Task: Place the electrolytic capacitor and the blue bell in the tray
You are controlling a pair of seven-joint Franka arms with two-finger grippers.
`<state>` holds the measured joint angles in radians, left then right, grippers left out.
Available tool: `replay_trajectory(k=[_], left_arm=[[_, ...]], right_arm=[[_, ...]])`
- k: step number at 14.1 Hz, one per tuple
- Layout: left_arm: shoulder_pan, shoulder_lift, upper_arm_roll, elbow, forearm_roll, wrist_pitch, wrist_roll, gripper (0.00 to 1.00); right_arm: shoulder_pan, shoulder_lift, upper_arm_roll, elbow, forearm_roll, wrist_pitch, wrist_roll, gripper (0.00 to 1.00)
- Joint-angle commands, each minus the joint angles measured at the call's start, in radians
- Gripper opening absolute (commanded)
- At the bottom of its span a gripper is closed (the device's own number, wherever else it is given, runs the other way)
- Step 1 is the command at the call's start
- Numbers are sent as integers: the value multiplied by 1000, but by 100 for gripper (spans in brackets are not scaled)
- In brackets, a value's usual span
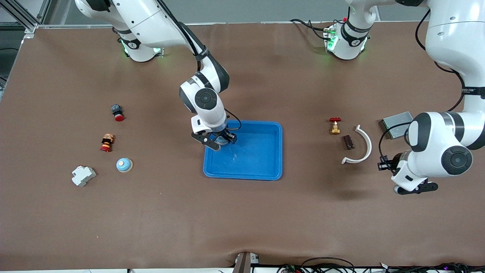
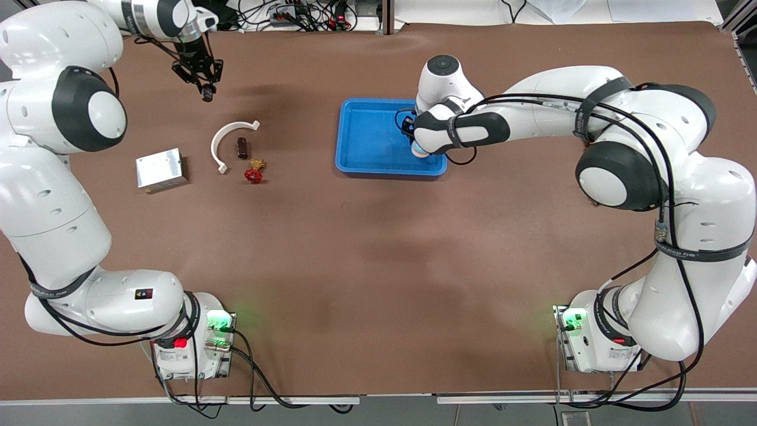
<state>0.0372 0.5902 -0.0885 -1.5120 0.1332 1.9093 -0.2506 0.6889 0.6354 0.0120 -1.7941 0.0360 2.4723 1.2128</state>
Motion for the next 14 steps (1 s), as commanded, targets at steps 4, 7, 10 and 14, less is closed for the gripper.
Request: replay_trajectory(k=[4, 7, 10, 14], left_arm=[[-101, -13, 3, 134, -36, -168, -235, 1], [-173, -27, -2, 136, -50, -170, -389, 0], [-235, -39, 3, 136, -92, -170, -498, 0], [-333, -36, 3, 136, -102, -167, -679, 0]], right_arm=[[12, 47, -12, 27, -2, 51, 28, 0], [14, 59, -12, 29, 1, 53, 28, 0], [15, 63, -10, 30, 4, 56, 28, 0], [26, 73, -10, 36, 5, 56, 30, 0]])
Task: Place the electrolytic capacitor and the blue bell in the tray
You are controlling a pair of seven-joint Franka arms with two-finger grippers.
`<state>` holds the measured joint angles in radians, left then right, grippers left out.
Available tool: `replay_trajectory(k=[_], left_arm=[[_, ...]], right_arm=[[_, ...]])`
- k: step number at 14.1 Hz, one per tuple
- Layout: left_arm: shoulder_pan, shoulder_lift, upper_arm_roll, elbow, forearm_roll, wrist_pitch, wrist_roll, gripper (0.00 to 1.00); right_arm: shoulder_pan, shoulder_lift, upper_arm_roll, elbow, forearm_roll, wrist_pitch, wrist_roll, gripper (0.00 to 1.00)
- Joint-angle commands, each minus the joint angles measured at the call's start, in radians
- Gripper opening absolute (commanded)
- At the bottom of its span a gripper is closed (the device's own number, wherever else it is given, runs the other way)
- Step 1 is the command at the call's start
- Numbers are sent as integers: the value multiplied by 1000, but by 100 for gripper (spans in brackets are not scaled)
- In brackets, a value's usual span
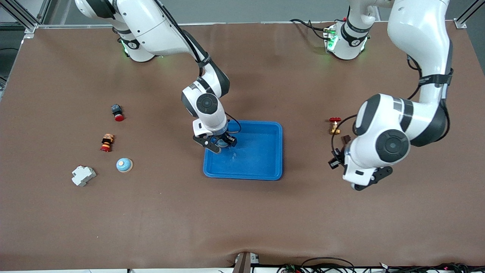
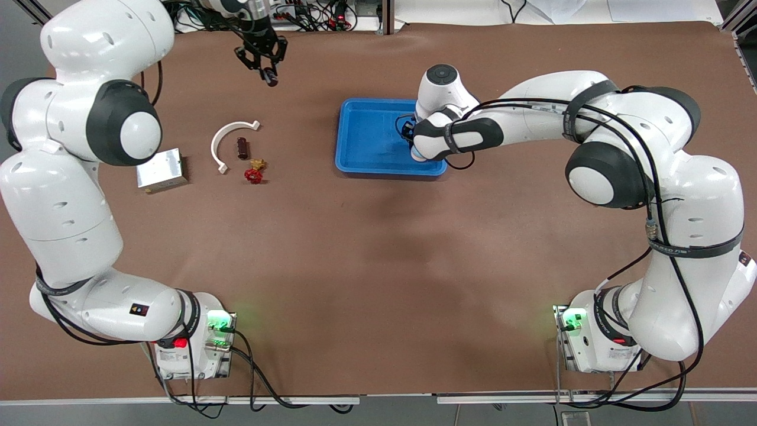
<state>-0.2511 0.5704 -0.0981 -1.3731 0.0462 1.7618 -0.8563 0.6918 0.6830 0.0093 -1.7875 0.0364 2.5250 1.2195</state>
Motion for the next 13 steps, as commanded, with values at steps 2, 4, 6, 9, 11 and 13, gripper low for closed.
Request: replay_trajectory(k=[2, 4, 6, 9, 11, 13], left_arm=[[-94, -9, 12, -3, -41, -10, -142, 0], [-138, -1, 12, -4, -68, 11, -206, 0], [-171, 6, 12, -6, -80, 25, -251, 0], [-223, 20, 14, -9, -109, 51, -308, 0], [-267, 37, 14, -12, -109, 100, -367, 0], [-296, 58, 14, -18, -109, 143, -397, 0]], right_arm=[[23, 27, -8, 33, 4, 2, 29, 0], [21, 35, -8, 46, 2, -3, 66, 100], [23, 38, -8, 53, -12, -3, 71, 100], [20, 35, -8, 76, -13, -25, 52, 100], [20, 30, -9, 111, -16, -93, 37, 100], [12, 27, -9, 177, -23, -217, -10, 100]])
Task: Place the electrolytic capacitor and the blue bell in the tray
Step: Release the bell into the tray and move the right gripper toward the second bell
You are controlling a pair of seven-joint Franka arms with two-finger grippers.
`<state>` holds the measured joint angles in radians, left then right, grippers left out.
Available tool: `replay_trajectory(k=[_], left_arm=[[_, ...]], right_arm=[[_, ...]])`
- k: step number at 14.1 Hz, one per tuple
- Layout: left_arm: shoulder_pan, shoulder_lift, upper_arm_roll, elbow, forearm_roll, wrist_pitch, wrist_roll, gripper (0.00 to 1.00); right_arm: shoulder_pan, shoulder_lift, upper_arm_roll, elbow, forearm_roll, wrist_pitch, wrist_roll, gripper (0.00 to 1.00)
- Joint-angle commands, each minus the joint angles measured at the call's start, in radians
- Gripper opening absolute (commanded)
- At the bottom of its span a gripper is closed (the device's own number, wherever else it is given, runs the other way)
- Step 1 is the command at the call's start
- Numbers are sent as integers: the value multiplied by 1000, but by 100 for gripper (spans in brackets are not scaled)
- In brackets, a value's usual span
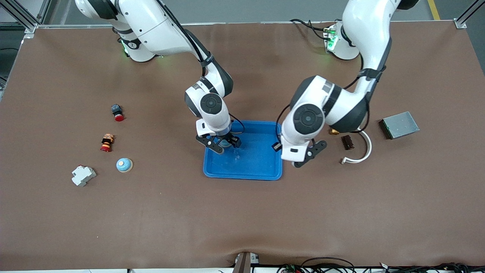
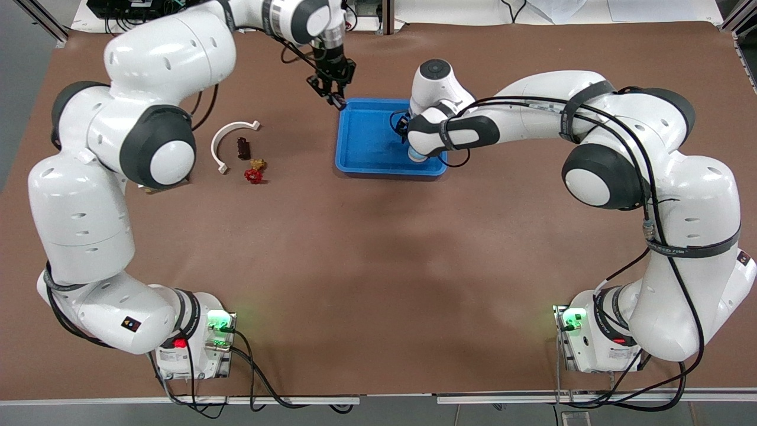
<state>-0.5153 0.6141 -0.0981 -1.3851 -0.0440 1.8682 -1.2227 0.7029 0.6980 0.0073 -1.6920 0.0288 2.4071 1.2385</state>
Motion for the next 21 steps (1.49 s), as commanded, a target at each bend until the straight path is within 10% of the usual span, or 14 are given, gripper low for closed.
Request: replay_trajectory(k=[1, 8, 21], left_arm=[[-44, 32, 14, -8, -16, 48, -47, 0], [-63, 58, 15, -104, -2, 172, -57, 0], [-112, 122, 17, -163, -2, 281, -60, 0]], right_arm=[[-2, 12, -9, 112, -17, -153, -43, 100], [-123, -69, -12, 152, -26, -353, -322, 100], [-453, -343, -12, -127, -30, -306, -927, 100]])
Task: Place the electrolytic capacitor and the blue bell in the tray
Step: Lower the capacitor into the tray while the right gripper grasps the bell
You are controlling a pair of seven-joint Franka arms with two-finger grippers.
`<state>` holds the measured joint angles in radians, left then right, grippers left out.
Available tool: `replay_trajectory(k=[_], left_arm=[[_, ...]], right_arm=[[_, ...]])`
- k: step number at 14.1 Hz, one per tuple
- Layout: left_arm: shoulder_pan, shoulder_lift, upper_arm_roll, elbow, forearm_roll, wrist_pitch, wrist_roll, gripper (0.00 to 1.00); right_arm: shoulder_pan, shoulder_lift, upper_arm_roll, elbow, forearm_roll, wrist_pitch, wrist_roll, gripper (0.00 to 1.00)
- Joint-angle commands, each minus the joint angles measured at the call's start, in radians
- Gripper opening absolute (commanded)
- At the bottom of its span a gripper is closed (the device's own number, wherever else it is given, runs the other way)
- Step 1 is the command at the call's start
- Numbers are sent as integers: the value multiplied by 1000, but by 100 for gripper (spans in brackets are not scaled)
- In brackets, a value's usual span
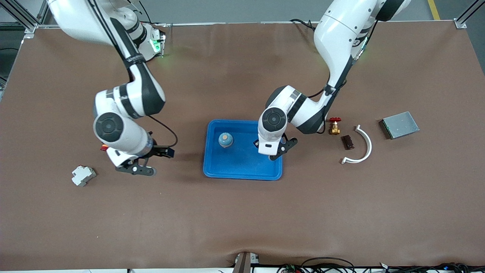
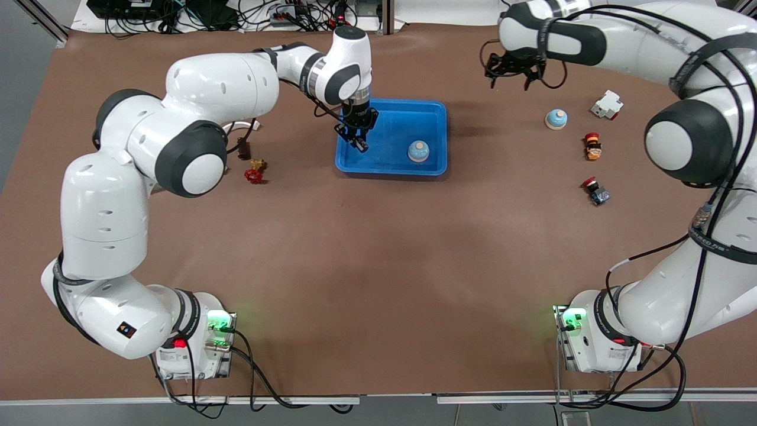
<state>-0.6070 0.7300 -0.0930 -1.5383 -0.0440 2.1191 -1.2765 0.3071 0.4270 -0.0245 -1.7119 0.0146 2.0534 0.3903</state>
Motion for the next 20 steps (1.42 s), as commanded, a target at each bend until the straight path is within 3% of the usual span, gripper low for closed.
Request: replay_trajectory(k=[1, 5, 11, 12, 13, 16, 20], left_arm=[[-25, 6, 13, -22, -2, 42, -6, 0], [-30, 6, 13, -45, -2, 51, -6, 0], [-36, 8, 13, -54, -1, 56, -4, 2], [-36, 6, 13, -54, -1, 56, -3, 8], [-36, 6, 13, -54, -1, 56, 0, 22], [-36, 6, 15, -52, 1, 53, 9, 99], [-28, -20, 15, -40, 58, 12, 6, 100]], right_arm=[[-84, -88, 20, -148, -21, 92, -131, 100], [-184, -99, 20, -270, -21, 256, -296, 100], [-289, -74, 21, -319, -21, 408, -467, 100], [-302, -62, 21, -322, -21, 425, -488, 100], [-315, -51, 21, -327, -21, 445, -505, 100], [-335, -25, 21, -362, -19, 520, -530, 100], [-336, 15, 23, -365, -9, 536, -530, 100]])
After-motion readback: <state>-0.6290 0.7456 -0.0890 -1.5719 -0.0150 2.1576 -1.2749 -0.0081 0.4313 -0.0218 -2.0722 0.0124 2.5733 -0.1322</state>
